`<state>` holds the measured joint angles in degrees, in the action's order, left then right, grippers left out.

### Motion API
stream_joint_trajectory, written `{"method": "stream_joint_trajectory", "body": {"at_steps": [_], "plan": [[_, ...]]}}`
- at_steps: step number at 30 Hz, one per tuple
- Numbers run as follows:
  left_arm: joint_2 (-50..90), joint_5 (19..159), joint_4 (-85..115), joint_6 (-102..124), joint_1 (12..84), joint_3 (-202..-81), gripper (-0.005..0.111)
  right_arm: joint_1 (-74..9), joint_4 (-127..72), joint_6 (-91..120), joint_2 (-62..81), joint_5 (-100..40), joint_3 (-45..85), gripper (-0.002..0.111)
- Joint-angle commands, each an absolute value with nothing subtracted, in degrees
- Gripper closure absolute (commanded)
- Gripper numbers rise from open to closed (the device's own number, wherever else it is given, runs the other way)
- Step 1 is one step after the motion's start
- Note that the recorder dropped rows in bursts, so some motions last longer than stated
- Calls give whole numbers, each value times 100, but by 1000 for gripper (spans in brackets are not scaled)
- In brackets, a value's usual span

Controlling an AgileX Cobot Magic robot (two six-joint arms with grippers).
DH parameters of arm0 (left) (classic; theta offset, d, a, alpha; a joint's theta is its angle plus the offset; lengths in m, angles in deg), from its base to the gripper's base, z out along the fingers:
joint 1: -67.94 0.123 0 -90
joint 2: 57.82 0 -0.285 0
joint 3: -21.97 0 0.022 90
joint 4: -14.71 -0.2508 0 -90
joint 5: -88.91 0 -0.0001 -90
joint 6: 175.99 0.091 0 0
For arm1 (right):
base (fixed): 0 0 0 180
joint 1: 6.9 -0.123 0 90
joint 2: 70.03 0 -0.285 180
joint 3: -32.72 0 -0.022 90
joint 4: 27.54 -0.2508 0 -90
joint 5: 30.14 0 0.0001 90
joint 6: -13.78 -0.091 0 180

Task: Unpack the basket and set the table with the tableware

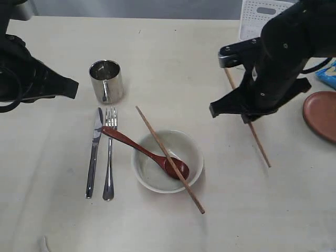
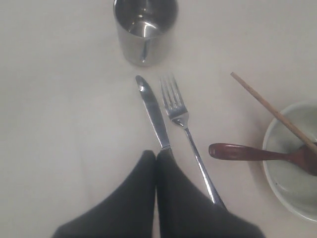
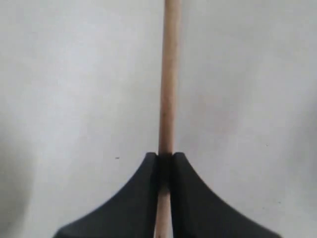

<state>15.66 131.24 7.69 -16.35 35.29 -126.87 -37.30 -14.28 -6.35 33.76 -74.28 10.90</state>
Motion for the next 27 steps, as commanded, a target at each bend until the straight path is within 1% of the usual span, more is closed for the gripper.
{"method": "stream_joint_trajectory", "body": {"at_steps": [1, 8, 19, 27], "plan": [[1522, 13104, 797, -1621, 3531, -12651, 107, -4218, -1773, -110, 3118, -7845, 1471, 109], [1522, 13104, 797, -1621, 3531, -12651, 107, -4630, -2927, 771, 3153, -8239, 2155, 109], [1522, 13094, 800, -1621, 3531, -12651, 107, -5279, -3252, 1003, 3475, -8261, 2075, 109], [1522, 13094, 800, -1621, 3531, -12651, 107, -5318, -3337, 911, 3816, -8030, 2075, 109]]}}
